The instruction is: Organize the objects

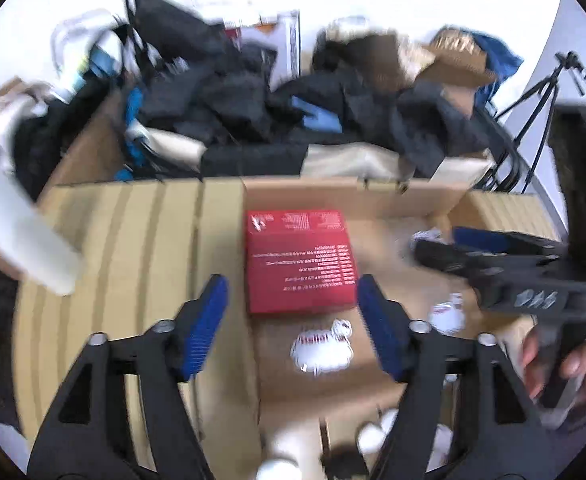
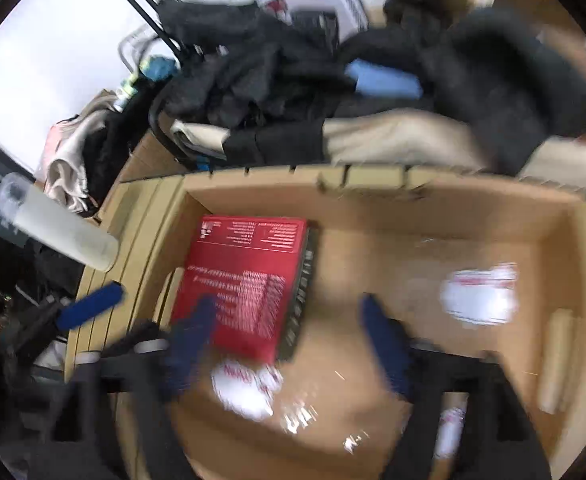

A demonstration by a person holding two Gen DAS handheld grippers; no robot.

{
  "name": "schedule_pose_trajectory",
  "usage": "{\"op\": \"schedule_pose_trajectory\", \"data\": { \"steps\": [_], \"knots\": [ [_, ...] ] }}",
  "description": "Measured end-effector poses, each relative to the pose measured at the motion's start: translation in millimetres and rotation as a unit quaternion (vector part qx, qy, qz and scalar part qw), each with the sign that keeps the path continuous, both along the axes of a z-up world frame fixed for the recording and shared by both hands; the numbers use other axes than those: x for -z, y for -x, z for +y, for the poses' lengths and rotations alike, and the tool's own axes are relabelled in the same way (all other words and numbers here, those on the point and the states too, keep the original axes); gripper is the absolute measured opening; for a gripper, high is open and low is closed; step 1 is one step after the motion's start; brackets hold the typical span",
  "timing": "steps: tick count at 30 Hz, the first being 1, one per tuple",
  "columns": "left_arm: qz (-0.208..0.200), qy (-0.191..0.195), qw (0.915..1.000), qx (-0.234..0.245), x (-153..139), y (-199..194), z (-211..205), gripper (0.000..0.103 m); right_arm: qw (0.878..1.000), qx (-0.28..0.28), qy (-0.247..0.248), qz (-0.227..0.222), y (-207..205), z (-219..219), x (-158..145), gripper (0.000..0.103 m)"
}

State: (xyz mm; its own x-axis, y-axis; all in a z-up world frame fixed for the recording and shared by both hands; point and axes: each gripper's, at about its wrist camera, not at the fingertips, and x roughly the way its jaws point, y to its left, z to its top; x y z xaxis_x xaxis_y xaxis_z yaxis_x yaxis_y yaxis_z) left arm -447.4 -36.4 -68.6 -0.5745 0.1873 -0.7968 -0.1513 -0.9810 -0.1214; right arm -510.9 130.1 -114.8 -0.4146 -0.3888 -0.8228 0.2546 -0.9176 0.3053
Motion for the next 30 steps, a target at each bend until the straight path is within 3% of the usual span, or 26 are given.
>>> {"op": "schedule_pose_trajectory", "data": {
  "steps": [1, 3, 5, 10, 15, 21, 24, 30],
  "knots": [
    [0.024, 0.012, 0.9996, -0.005, -21.3, -20.1, -4.1, 0.077, 1.000, 0.004, -0.007, 0.016, -15.4, 12.8, -18.9, 0.087],
    [0.061, 0.040, 0.9972, -0.014, -55.2, -52.8, -9.6, 0.095, 0.999, 0.014, -0.018, 0.046, -54.9, 42.4, -60.0, 0.087],
    [0.087, 0.069, 0.9935, -0.027, -85.4, -93.2, -15.4, 0.103, 0.997, 0.018, -0.032, 0.063, -92.6, 70.2, -91.2, 0.087],
    [0.097, 0.122, 0.9869, -0.040, -130.5, -186.6, -24.1, 0.103, 0.992, 0.016, -0.091, 0.090, -179.6, 117.1, -144.8, 0.087],
    [0.084, 0.095, 0.9909, -0.047, -152.1, -246.4, -33.5, 0.103, 0.989, 0.021, -0.108, 0.103, -254.4, 141.4, -172.7, 0.087],
    [0.108, 0.093, 0.9877, -0.063, -159.0, -313.6, -36.9, 0.103, 0.986, 0.021, -0.089, 0.136, -335.7, 139.9, -188.9, 0.087],
    [0.117, 0.091, 0.9863, -0.073, -144.4, -356.4, -37.7, 0.103, 0.985, 0.006, -0.084, 0.152, -385.4, 135.4, -186.4, 0.087],
    [0.091, 0.039, 0.9937, -0.054, -101.2, -431.6, -31.6, 0.103, 0.983, 0.004, -0.100, 0.153, -476.2, 132.1, -156.9, 0.087]
  ]
}}
